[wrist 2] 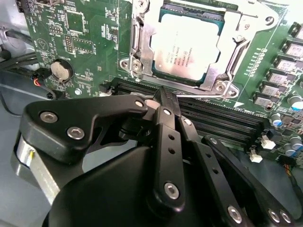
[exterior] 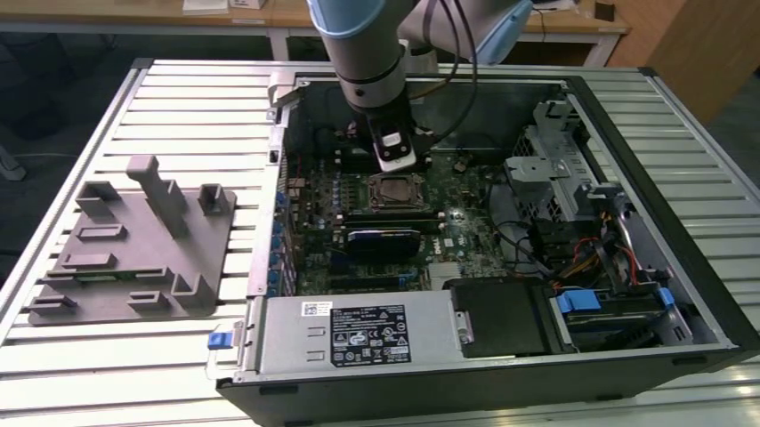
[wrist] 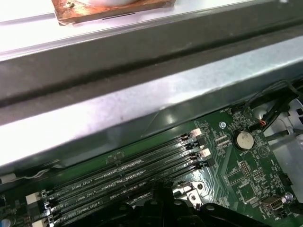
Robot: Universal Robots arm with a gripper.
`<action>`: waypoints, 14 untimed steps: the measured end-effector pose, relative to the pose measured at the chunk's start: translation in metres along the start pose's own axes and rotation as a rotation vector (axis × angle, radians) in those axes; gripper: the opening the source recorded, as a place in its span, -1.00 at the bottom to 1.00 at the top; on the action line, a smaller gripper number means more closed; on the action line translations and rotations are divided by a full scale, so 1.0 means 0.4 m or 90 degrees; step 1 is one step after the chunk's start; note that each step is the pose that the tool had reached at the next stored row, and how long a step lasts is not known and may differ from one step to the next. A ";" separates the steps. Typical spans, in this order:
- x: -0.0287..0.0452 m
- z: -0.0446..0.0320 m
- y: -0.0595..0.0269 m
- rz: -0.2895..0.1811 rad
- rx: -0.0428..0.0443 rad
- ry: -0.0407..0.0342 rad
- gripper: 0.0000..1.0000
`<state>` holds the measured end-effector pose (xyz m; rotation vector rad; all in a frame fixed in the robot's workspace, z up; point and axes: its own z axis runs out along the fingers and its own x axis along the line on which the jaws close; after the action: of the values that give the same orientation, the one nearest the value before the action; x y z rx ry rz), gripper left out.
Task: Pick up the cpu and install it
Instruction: 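Install the first cpu locking lever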
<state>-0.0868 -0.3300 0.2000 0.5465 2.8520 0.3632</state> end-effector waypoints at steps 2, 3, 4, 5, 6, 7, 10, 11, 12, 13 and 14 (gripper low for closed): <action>0.002 0.002 0.002 0.002 0.0003 -0.0008 -0.79; 0.003 0.002 0.003 0.003 0.0005 -0.0012 -0.79; 0.004 0.003 0.004 0.005 0.0006 -0.0016 -0.79; 0.005 0.004 0.005 0.006 0.0007 -0.0020 -0.79; 0.006 0.004 0.006 0.007 0.0008 -0.0025 -0.79; 0.007 0.005 0.006 0.008 0.0009 -0.0029 -0.79; 0.010 0.006 0.007 0.012 0.0015 -0.0042 -0.79; 0.010 0.006 0.007 0.014 0.0018 -0.0046 -0.79; 0.011 0.006 0.007 0.015 0.0021 -0.0050 -0.79; 0.012 0.007 0.007 0.016 0.0022 -0.0054 -0.79; 0.012 0.008 0.007 0.016 0.0021 -0.0057 -0.79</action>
<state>-0.0895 -0.3251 0.1969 0.5845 2.8400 0.3595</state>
